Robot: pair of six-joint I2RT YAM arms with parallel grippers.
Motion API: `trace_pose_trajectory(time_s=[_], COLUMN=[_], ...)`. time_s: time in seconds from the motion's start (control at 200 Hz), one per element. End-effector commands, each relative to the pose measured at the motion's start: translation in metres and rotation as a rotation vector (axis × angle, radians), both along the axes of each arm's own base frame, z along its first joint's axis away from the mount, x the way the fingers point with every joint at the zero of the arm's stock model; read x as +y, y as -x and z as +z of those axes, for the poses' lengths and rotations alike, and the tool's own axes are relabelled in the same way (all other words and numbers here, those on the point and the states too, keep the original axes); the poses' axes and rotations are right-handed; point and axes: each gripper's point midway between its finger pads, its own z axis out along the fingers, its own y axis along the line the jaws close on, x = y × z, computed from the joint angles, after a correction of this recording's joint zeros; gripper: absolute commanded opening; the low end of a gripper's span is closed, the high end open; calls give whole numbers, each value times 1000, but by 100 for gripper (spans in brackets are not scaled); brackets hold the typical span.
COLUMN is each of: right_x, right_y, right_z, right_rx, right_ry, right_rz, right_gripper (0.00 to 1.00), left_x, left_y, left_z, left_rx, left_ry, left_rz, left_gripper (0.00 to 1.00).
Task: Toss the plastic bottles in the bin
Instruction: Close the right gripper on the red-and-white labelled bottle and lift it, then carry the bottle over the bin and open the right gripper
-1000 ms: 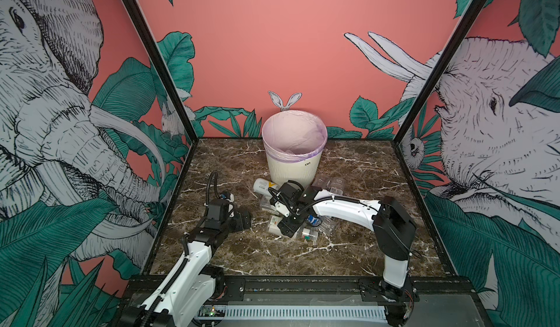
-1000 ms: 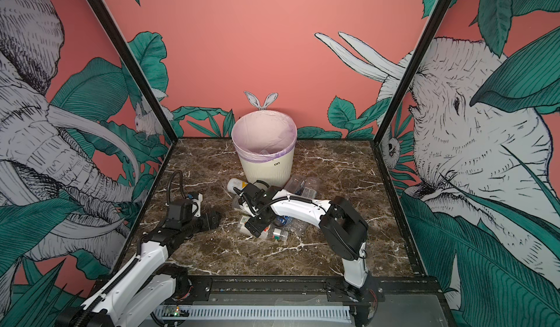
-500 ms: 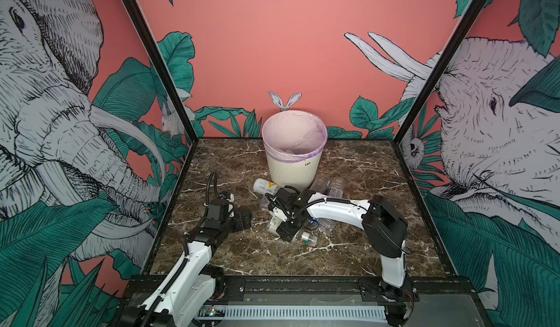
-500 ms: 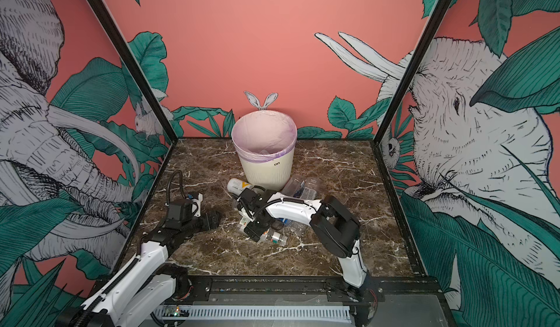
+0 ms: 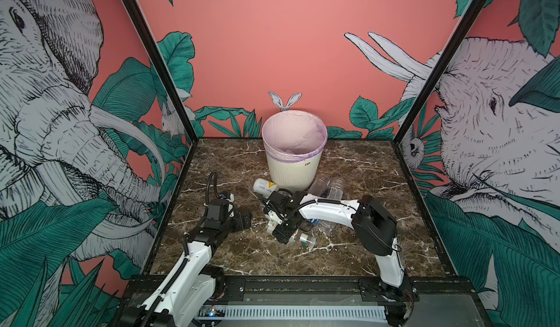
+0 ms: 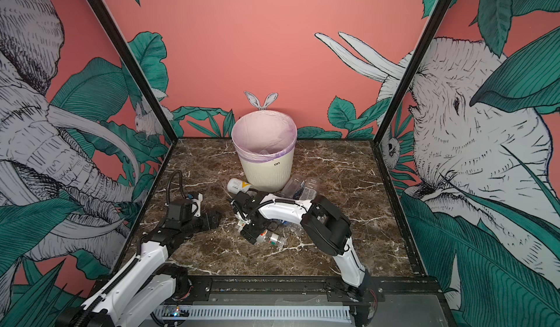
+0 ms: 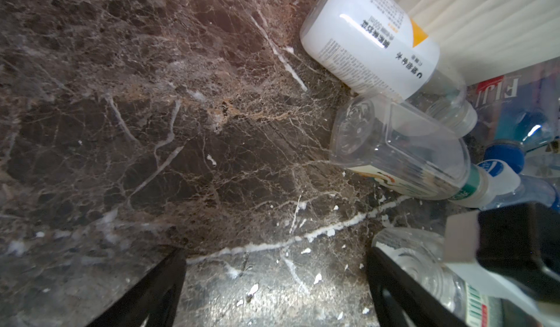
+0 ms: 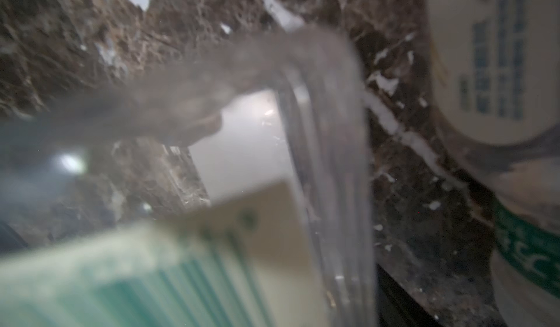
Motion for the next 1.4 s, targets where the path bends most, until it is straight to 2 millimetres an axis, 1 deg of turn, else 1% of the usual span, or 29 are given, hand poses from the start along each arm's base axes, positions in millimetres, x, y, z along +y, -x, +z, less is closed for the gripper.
trace_pose_trajectory(time_s=[0.0, 0.1, 0.165, 0.325, 0.405, 0.485, 0.635, 0.67, 0.68, 0.7, 0.885, 0.91, 0.92, 0.945, 0.955, 0.965, 1.13, 1.26, 1.395], right_x=[-7, -12, -14, -18, -17, -16, -14, -12, -18, -20, -27, -30, -30, -32, -33, -34, -50, -71, -91], right_y=[2, 4, 5, 8, 9, 10, 8, 4, 7, 7, 3, 3, 3, 2, 2, 2, 2, 0, -4], right_z=[-9, -16, -18, -19, -16, -10, 10, 19, 14, 14, 47, 48, 52, 51, 59, 62, 93, 113, 143], right_rx=[-8, -15, -15, -18, -34, -61, -128, -153, -150, -155, -267, -276, -285, -290, -304, -310, -385, -459, -542], right_ry=[63, 103, 120, 122, 108, 73, -25, -61, -50, -59, -245, -258, -270, -272, -295, -304, -438, -503, -577], right_rz=[22, 36, 45, 57, 66, 66, 32, 14, 11, 3, -98, -113, -119, -129, -135, -140, -218, -282, -351], right_gripper=[82, 81, 77, 59, 51, 46, 44, 43, 43, 43, 42, 41, 42, 42, 42, 41, 41, 39, 39], left_x=[1, 1, 1, 0, 0, 0, 0, 0, 0, 0, -1, -2, -2, -2, -2, -2, -3, -3, -4], left_y=[0, 0, 0, 0, 0, -1, 0, 0, -1, -1, -1, -1, -1, -1, -1, -1, -2, -2, -2], left_z=[-1, -1, -1, -1, -1, -1, -2, -2, -2, -2, -3, -3, -4, -3, -3, -3, -5, -5, -6], left_rx=[-9, -7, -7, -8, -6, -7, -2, -3, -3, -2, 2, 5, 5, 4, 4, 5, 14, 14, 19], left_ry=[8, 8, 8, 8, 8, 9, 10, 10, 10, 10, 13, 13, 14, 15, 15, 13, 14, 15, 16], left_rz=[5, 4, 5, 4, 3, 4, 2, 1, 2, 3, -5, -5, -6, -7, -7, -7, -11, -13, -15], left_gripper=[94, 94, 94, 94, 94, 94, 94, 94, 94, 94, 94, 94, 94, 94, 94, 94, 94, 94, 94])
